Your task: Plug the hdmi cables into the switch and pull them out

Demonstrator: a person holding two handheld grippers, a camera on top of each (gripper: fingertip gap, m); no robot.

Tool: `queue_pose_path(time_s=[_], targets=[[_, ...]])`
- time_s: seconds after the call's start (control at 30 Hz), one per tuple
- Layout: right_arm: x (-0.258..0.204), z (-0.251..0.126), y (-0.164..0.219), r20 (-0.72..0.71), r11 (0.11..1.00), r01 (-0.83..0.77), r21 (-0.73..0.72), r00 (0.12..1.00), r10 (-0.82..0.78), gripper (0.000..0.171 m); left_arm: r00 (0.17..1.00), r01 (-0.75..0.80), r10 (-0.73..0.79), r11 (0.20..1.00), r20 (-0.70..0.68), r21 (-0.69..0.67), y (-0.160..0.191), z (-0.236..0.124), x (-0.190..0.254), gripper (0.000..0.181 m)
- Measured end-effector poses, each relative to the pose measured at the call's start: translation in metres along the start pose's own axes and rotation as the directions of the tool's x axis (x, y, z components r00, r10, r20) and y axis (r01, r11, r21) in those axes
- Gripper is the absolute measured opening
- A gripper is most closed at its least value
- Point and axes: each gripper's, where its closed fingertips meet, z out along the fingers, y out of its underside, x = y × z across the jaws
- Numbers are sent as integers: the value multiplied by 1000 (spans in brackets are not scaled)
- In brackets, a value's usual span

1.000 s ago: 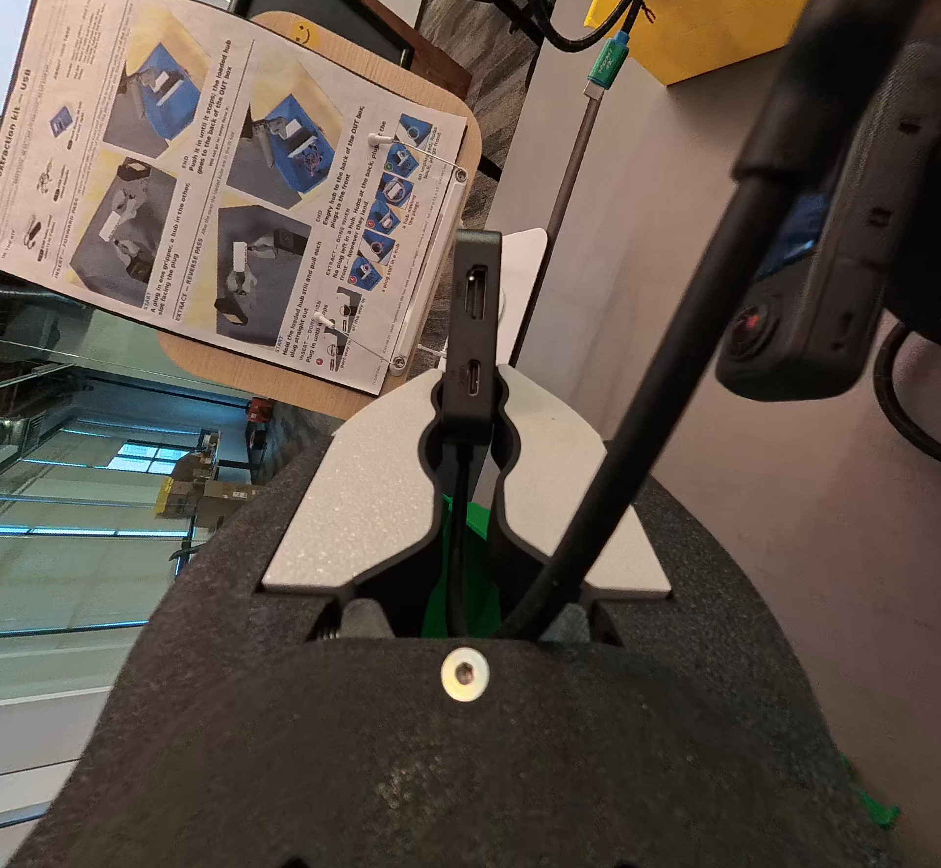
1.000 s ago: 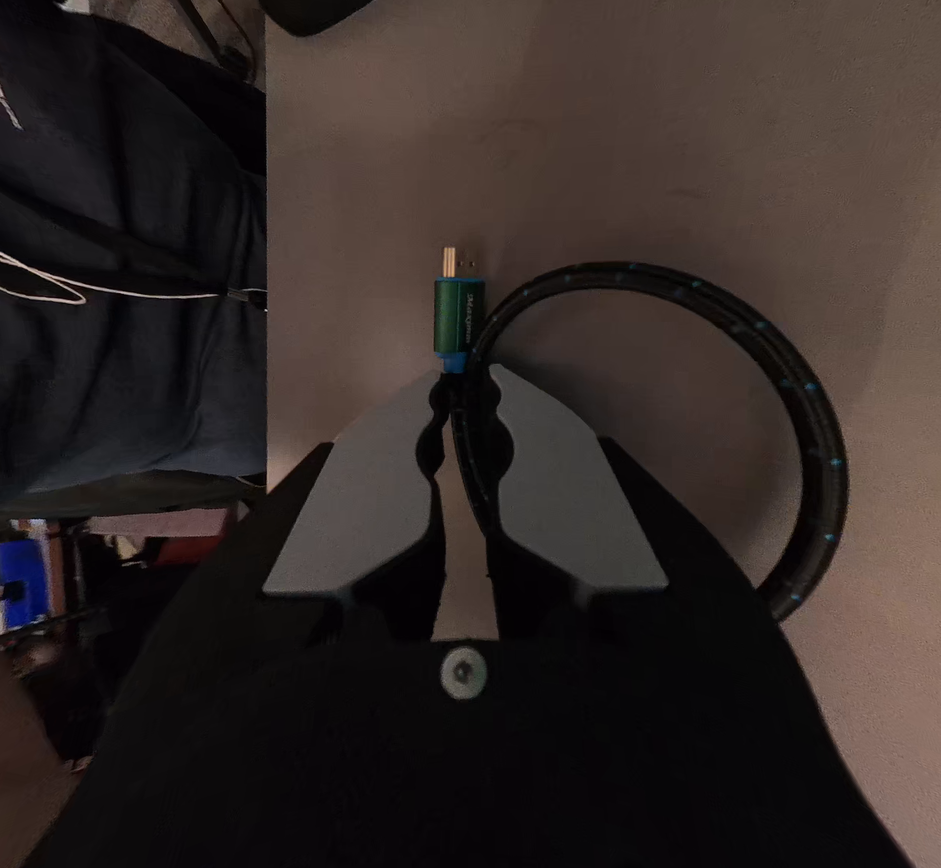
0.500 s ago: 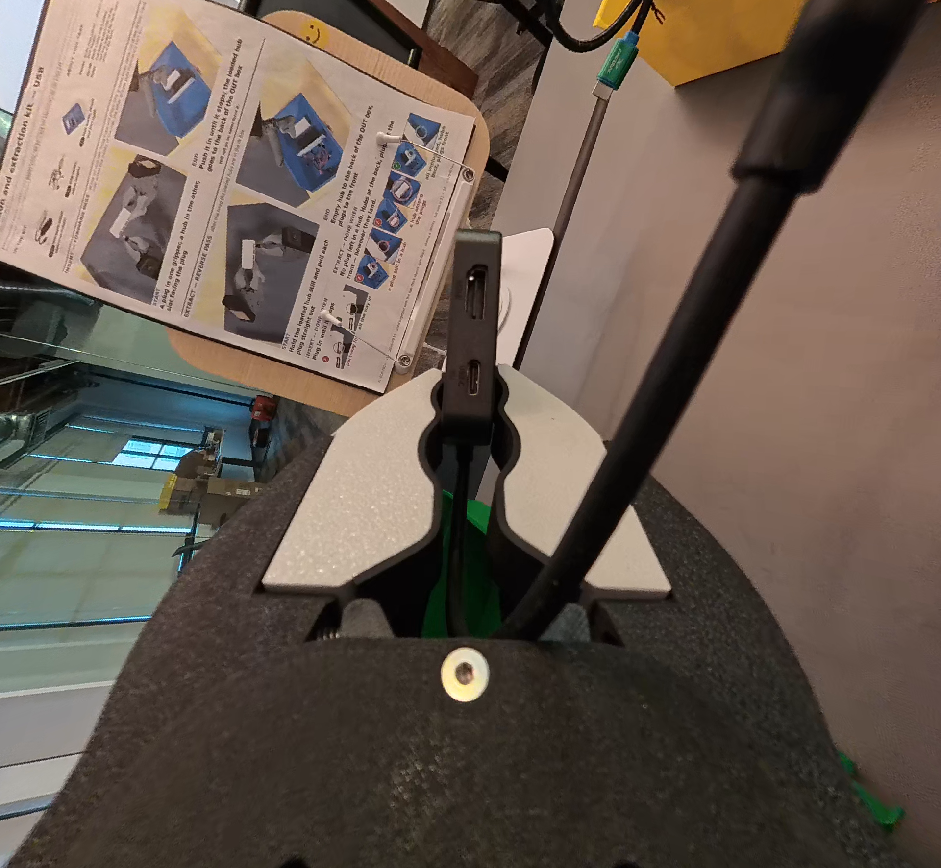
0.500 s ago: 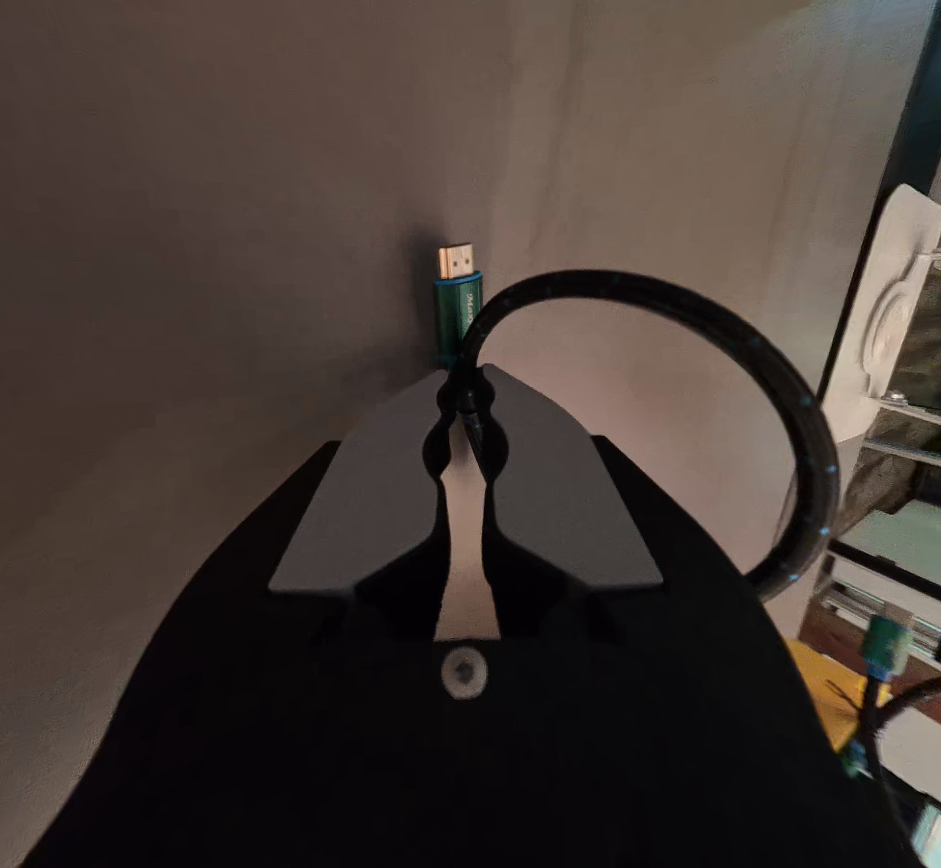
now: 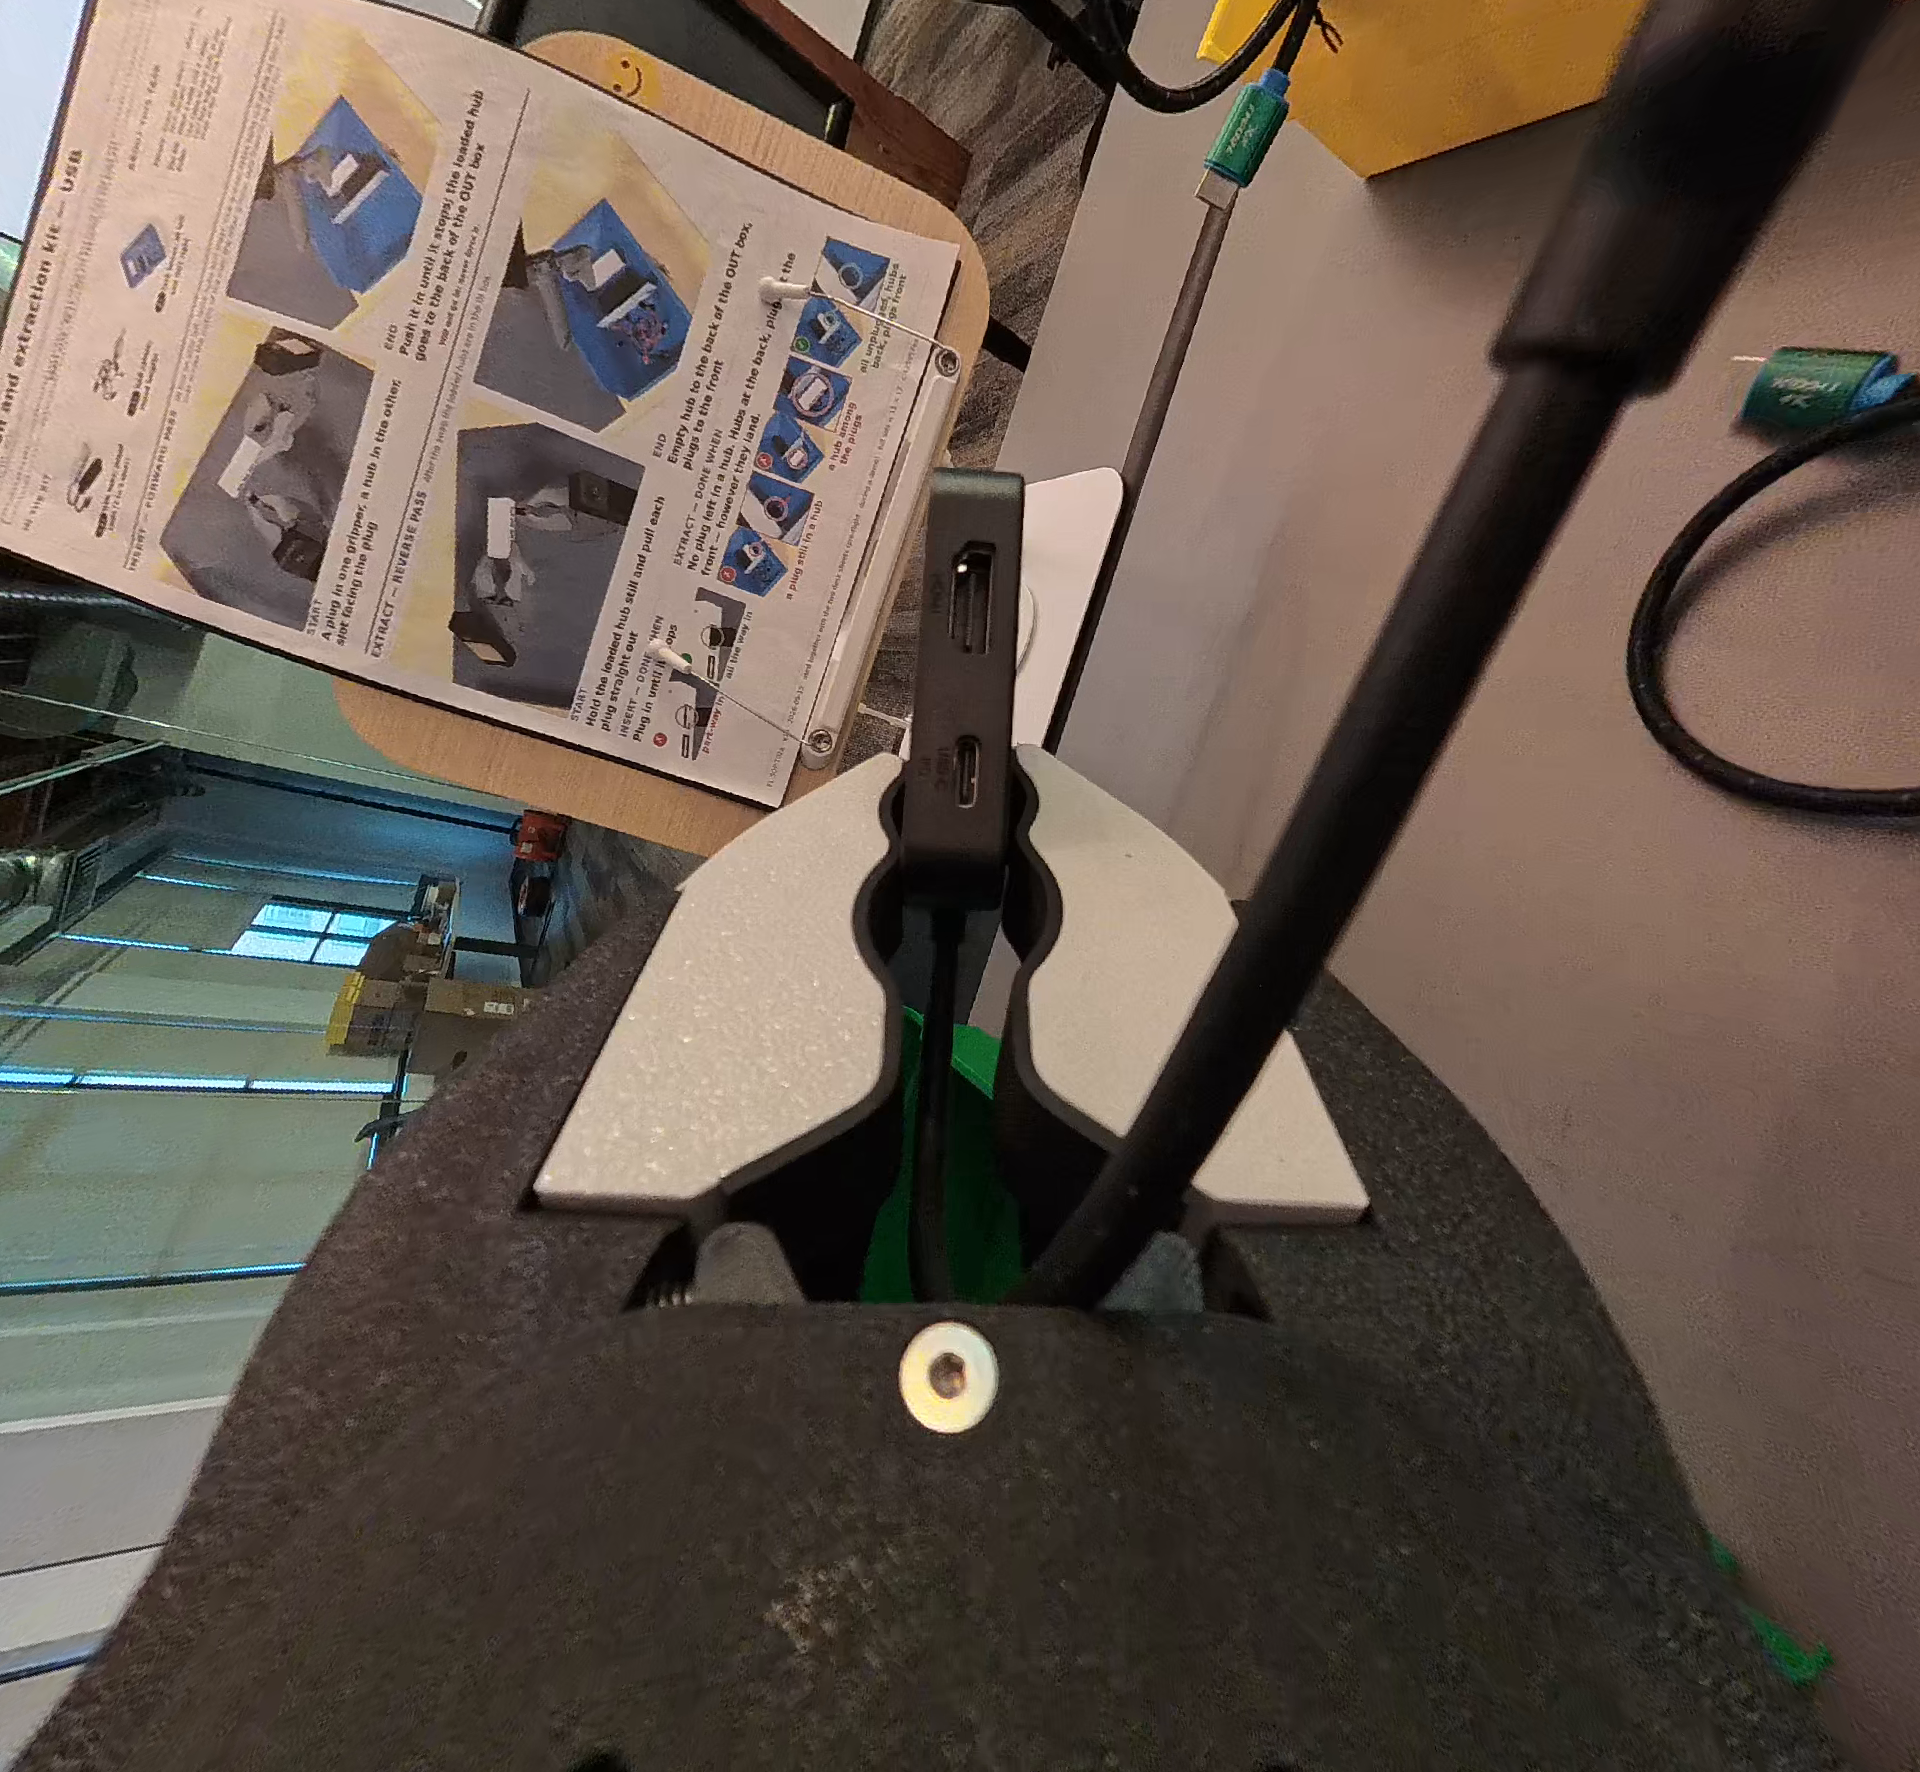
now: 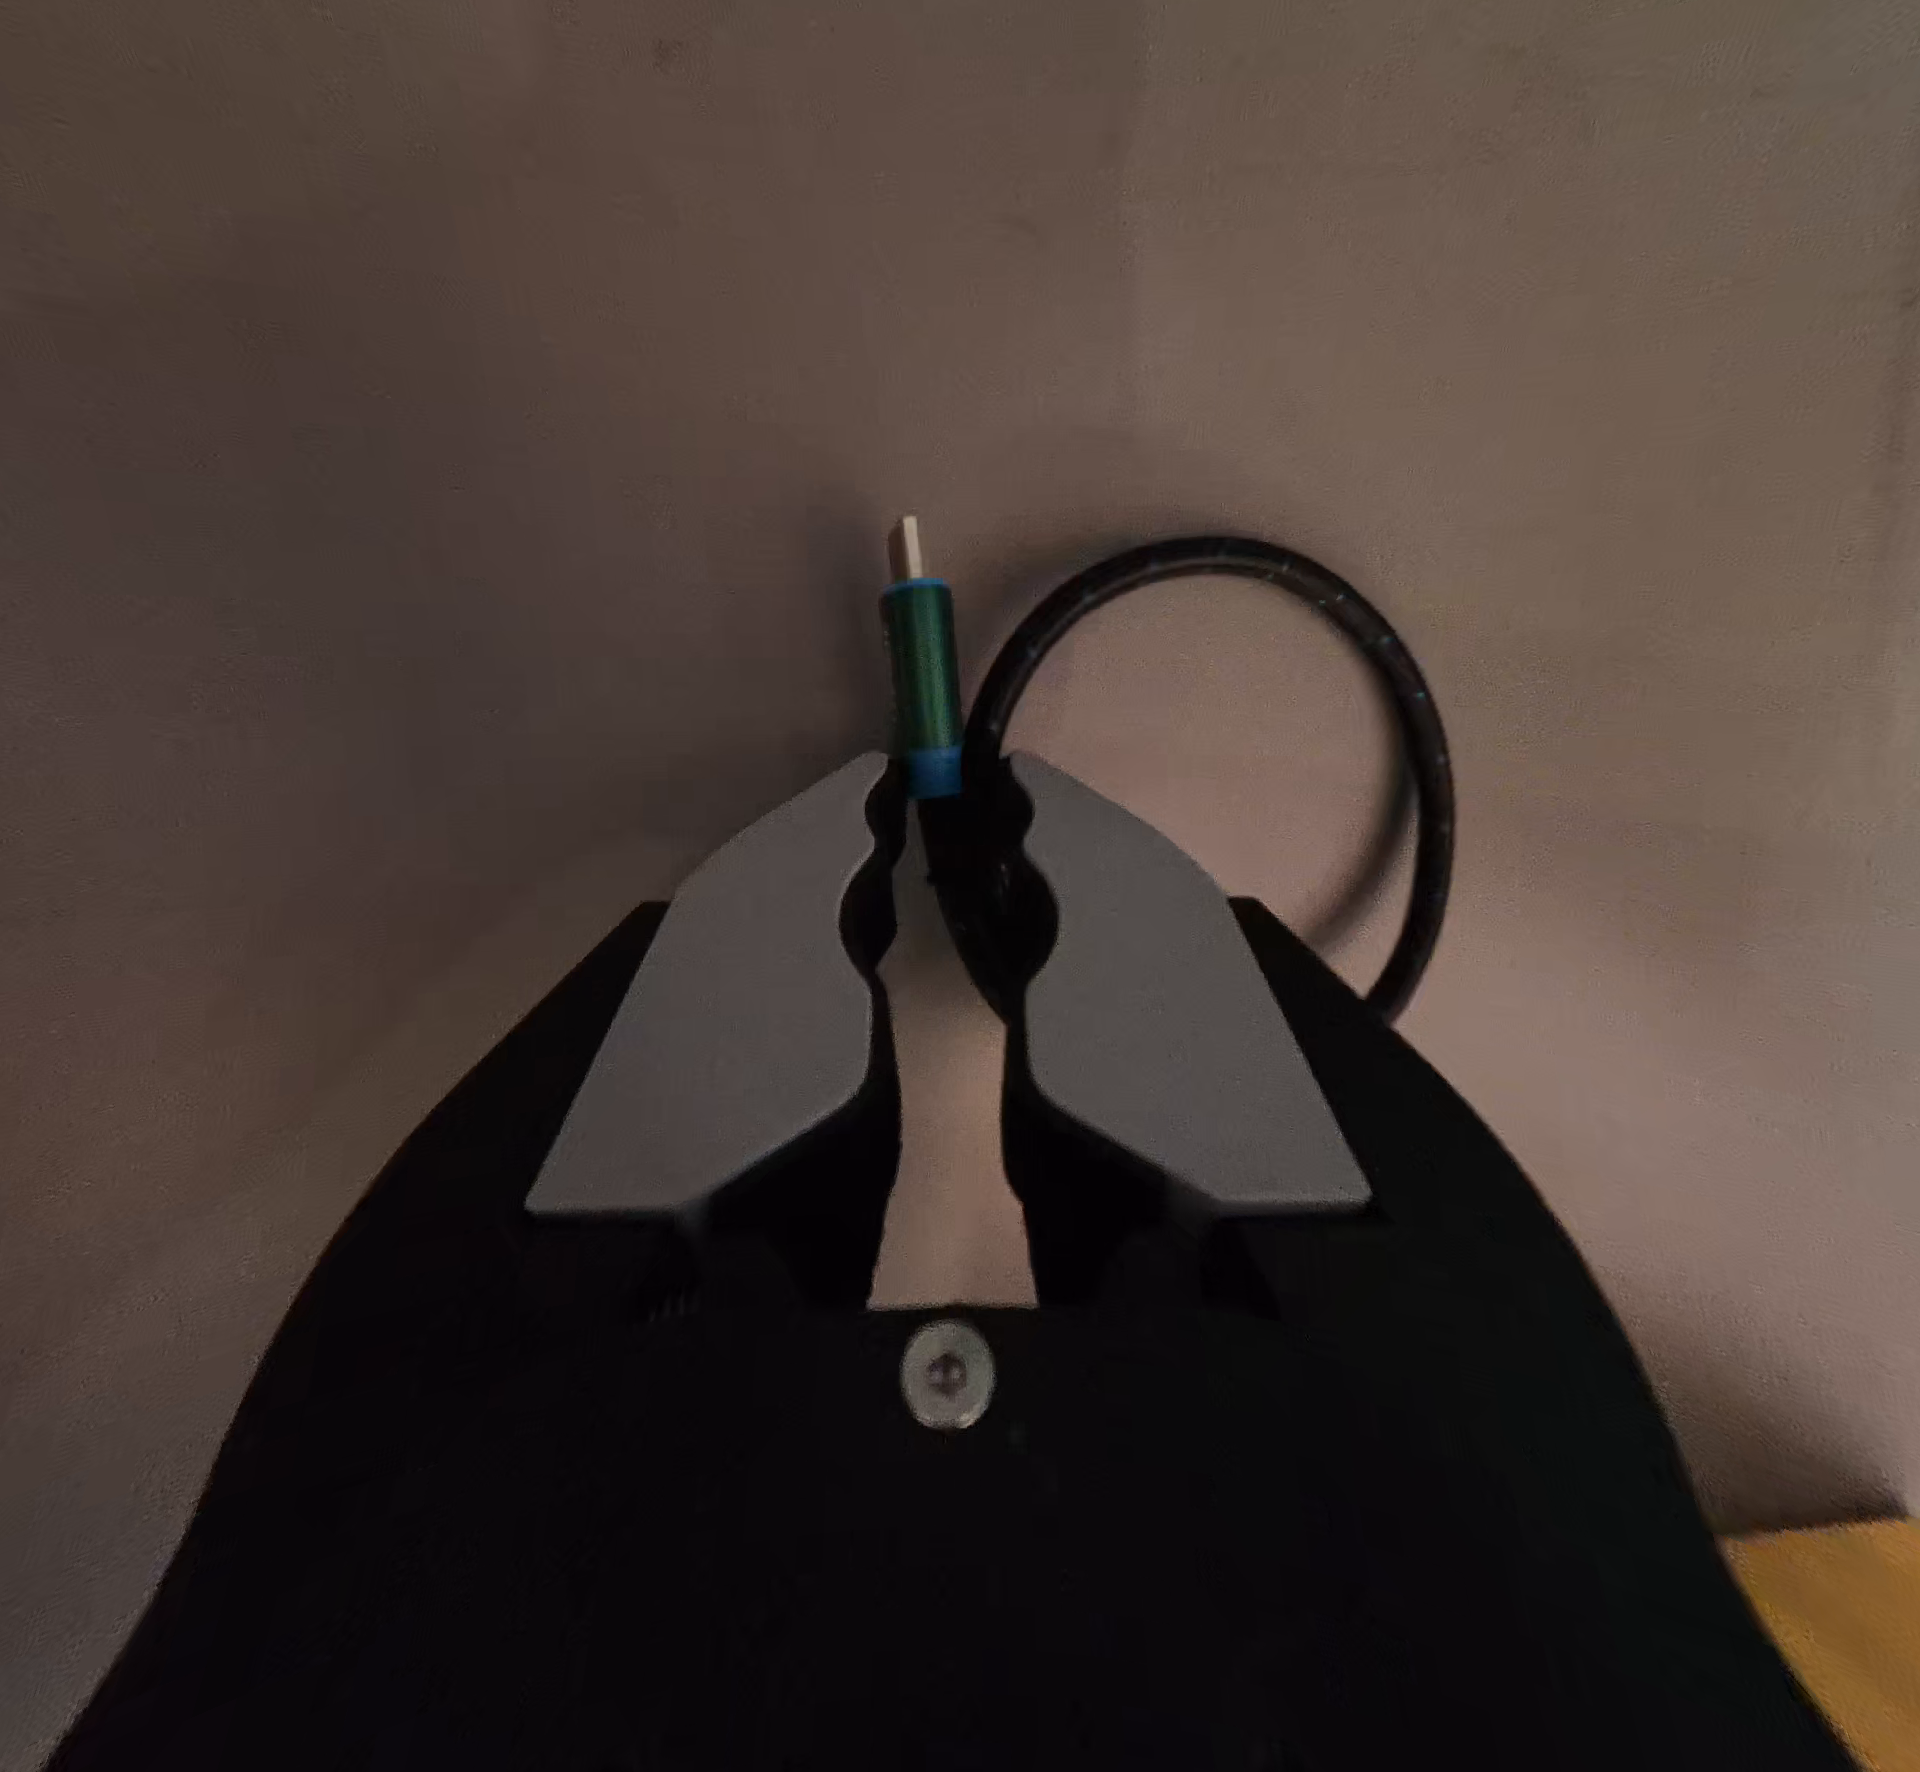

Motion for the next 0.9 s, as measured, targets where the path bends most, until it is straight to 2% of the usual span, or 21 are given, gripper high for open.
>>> queue_pose_path(time_s=[0.13, 0.27, 0.4, 0.5, 0.8, 0.9], targets=[[-10, 2, -5, 154, 991, -121, 54, 982, 111, 14, 1000, -1, 1, 1000, -1, 1, -1, 0, 0, 14], [-12, 2, -6, 245, 982, -176, 65, 957, 155, 16, 1000, -2, 2, 1000, 0, 1, -1, 0, 0, 14], [-23, -3, -9, 447, 966, -256, 23, 867, 219, 23, 1000, -2, 2, 1000, -2, -2, 0, 0, 1, 14], [-25, -5, -8, 555, 958, -284, -51, 789, 263, 20, 1000, -5, 5, 1000, -4, -5, 0, 1, 1, 14], [-26, -5, -10, 645, 977, -194, -89, 737, 205, 19, 1000, -5, 5, 1000, -6, -12, 3, 3, 2, 14], [-26, -4, -11, 623, 986, -154, -66, 766, 161, 18, 1000, -6, 6, 1000, -5, -12, 2, 3, 2, 14]])
